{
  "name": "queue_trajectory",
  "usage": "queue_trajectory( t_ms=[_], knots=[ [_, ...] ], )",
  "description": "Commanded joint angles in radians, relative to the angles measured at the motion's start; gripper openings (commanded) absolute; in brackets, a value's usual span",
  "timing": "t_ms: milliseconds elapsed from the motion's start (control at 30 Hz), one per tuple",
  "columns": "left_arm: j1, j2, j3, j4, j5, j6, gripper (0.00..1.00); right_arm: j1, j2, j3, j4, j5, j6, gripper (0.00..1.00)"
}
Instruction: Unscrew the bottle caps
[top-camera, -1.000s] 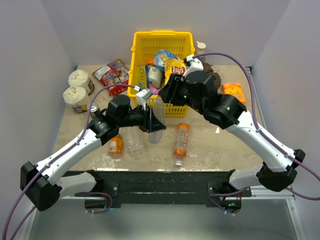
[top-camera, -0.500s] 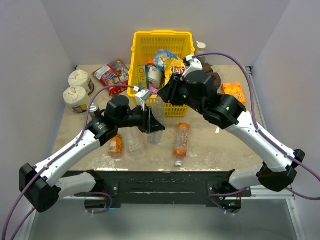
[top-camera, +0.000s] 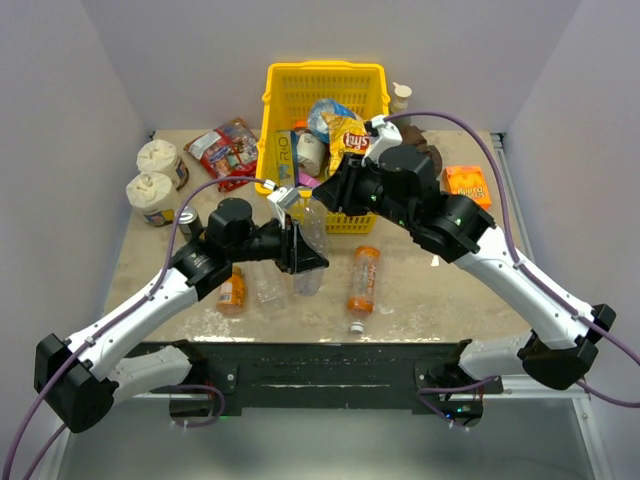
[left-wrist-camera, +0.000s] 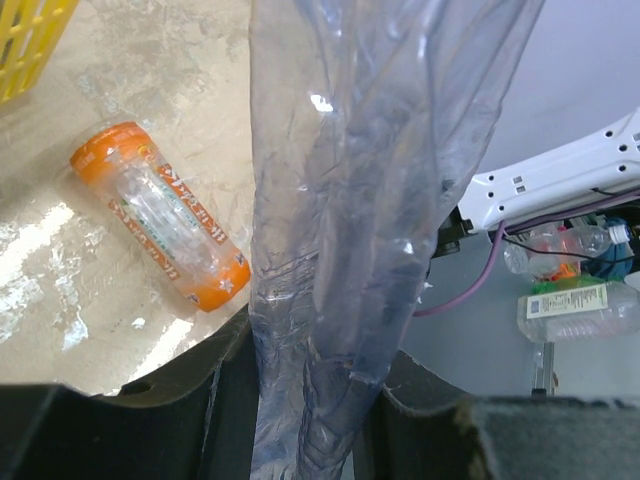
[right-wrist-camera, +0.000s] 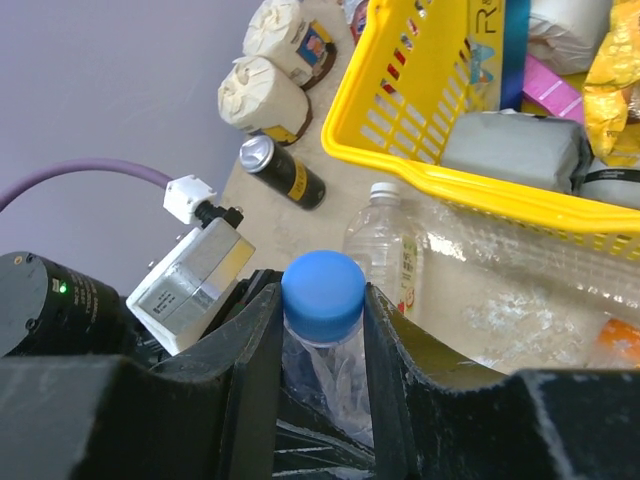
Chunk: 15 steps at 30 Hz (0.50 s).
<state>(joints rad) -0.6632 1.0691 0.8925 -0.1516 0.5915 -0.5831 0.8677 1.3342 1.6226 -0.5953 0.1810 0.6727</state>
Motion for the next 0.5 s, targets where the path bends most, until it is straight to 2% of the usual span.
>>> queue_trajectory(
  t_ms=[0, 300, 467],
  knots=[
    [-0.003, -0.049, -0.021, 0.171, 0.132, -0.021, 0.34, -0.059, -0.05, -0.044, 0.112, -0.164, -0.074, 0.03],
    [-0.001, -0.067, -0.067, 0.345, 0.251, -0.06, 0.34, -0.188, -0.127, -0.161, 0.236, -0.496, -0.173, 0.0],
    [-0.001, -0.069, -0.084, 0.418, 0.295, -0.083, 0.34, -0.197, -0.133, -0.161, 0.235, -0.589, -0.255, 0.0]
  ],
)
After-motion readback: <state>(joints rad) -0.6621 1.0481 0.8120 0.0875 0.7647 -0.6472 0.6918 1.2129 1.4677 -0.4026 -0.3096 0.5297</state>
